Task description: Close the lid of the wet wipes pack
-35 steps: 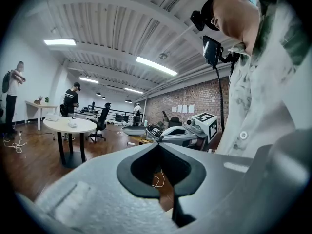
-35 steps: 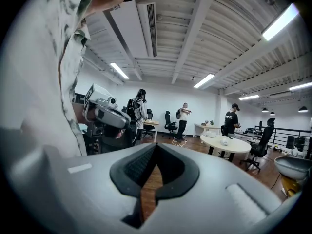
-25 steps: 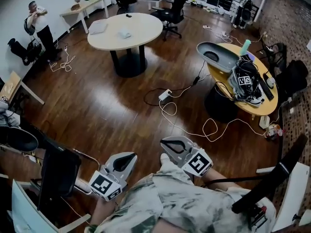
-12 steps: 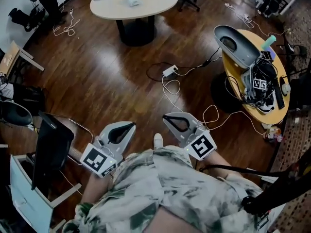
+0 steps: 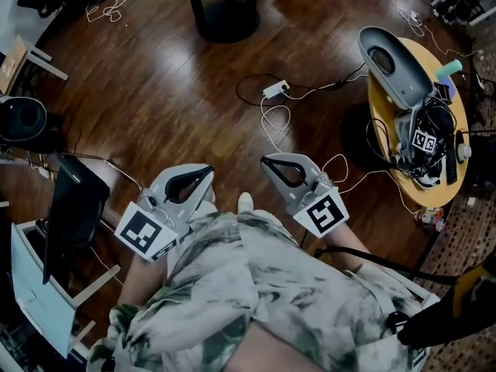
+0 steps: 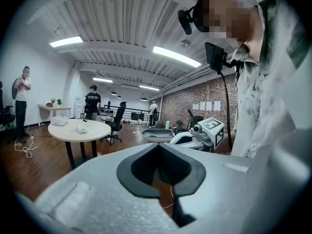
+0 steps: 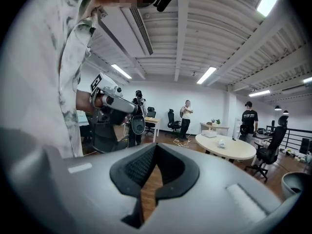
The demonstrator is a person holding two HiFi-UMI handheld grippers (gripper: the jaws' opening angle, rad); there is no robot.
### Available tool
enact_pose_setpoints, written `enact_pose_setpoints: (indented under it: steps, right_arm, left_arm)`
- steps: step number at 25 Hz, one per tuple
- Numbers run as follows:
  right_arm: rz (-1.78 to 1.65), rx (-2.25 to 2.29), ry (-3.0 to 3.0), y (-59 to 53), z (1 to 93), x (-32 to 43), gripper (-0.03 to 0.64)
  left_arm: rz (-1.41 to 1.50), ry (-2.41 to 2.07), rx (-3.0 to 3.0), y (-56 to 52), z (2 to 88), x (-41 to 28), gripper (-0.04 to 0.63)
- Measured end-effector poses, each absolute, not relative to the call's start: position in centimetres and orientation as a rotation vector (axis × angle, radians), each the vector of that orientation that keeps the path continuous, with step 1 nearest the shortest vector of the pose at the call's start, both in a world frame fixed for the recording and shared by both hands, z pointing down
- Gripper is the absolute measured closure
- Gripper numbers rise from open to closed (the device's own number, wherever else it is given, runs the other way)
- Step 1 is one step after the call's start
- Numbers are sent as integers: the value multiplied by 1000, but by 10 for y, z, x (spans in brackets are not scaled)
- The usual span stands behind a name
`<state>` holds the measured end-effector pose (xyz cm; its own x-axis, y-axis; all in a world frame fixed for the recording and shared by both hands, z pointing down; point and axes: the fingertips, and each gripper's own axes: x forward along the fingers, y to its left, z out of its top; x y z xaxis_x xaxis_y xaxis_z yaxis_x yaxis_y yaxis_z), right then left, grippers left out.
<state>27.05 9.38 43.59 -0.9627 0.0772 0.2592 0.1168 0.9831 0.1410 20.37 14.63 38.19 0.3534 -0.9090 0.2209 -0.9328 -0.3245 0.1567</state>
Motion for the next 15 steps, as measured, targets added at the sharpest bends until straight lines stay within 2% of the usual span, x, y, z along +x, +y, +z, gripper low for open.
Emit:
enact_pose_setpoints:
  steps: [6,15]
  right_arm:
    - [-289,-141,-2860,66,434,235,611]
    - [-351,-55,-2826,9,418,145,611]
  left_arm:
    - [116,-1627,2382,120,390,170,595]
    - [93,-1561,2488,56,381,73,595]
